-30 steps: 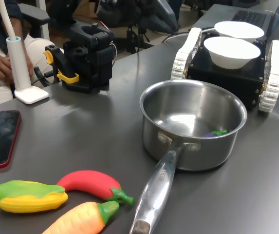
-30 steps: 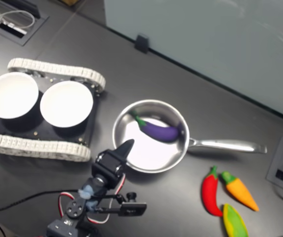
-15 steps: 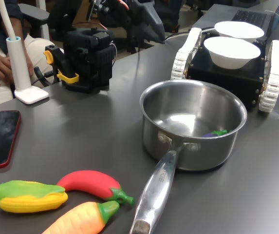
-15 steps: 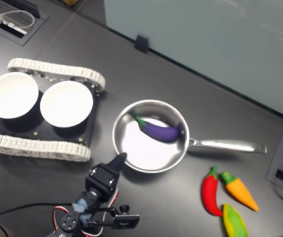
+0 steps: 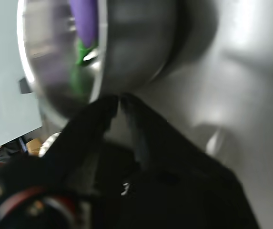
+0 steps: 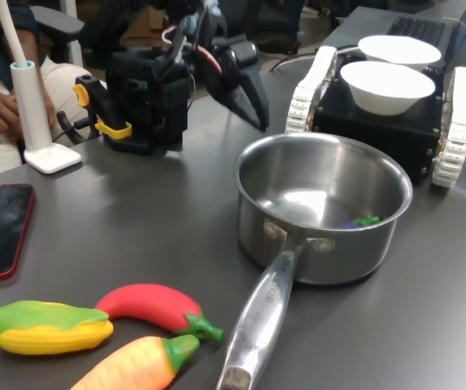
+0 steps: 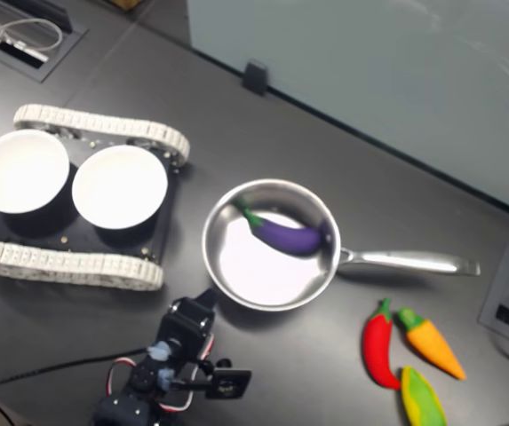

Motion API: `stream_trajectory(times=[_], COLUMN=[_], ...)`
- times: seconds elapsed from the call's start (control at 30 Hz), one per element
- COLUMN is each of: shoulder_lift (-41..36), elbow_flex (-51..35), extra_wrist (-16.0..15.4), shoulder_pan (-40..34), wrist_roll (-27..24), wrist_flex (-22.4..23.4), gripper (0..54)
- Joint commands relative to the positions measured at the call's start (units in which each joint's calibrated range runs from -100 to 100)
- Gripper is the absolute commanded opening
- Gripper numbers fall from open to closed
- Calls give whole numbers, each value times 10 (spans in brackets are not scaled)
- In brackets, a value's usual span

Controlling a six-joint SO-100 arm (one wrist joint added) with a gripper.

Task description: Pick up the brinjal and place them in the pan

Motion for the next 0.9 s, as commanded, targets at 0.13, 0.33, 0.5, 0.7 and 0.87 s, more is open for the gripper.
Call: stream_trajectory(times=[0.13, 0.33, 0.5, 0.7, 0.87], shoulder_lift=[-7, -7, -7, -7, -7], elbow_flex=[69, 100, 101, 101, 102], extra_wrist=[-19, -20, -20, -19, -19], shoulder_pan=[19, 22, 22, 14, -18], wrist_roll=[-9, -11, -9, -5, 14], wrist_flex=[-9, -19, -19, -19, -19], gripper=[0, 0, 0, 0, 26])
